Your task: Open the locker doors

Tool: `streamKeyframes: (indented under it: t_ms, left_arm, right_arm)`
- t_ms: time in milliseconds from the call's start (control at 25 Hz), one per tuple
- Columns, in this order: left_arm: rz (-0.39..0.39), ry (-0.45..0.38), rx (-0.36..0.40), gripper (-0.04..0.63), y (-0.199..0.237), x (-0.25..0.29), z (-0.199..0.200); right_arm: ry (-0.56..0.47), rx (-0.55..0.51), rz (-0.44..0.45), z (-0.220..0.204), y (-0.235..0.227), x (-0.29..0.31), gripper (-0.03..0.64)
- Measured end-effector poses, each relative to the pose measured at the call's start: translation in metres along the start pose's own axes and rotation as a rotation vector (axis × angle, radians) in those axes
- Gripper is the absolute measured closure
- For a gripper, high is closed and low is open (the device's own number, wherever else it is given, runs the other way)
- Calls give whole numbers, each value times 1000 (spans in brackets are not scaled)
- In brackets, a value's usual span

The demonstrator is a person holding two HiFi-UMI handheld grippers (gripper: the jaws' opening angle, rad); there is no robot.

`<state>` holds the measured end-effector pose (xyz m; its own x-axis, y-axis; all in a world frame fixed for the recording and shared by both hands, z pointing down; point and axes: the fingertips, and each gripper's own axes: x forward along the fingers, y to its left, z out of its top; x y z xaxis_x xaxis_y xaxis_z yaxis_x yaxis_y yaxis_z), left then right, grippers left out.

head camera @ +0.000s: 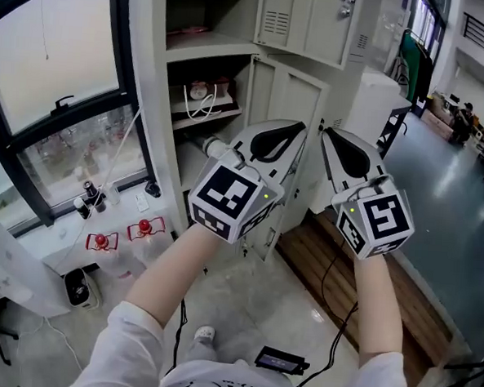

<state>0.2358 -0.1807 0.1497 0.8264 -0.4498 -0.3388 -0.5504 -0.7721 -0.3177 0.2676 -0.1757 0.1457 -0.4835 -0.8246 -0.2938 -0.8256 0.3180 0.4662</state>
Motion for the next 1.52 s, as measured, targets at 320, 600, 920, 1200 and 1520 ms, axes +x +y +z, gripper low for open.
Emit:
streamKeyframes:
  t_ms: [320, 600, 920, 1200, 1520]
  left_arm:
    - [5, 88, 54, 577, -29, -18, -42]
    - [8, 105, -21, 577, -33, -43, -66]
    - [9, 120, -57, 577, -34, -76, -97]
    - [66, 121, -209, 577, -34, -103, -131]
    - [96, 112, -257, 577, -33, -118, -140]
  right_arm:
    - [65, 2, 33, -38, 37, -18, 589]
    - [141, 69, 12, -69, 68, -32, 589]
    - [200, 109, -23, -97, 100, -41, 591]
    - [232, 193, -76, -123, 124, -62, 591]
    - [262, 235, -95, -133, 149, -71, 592]
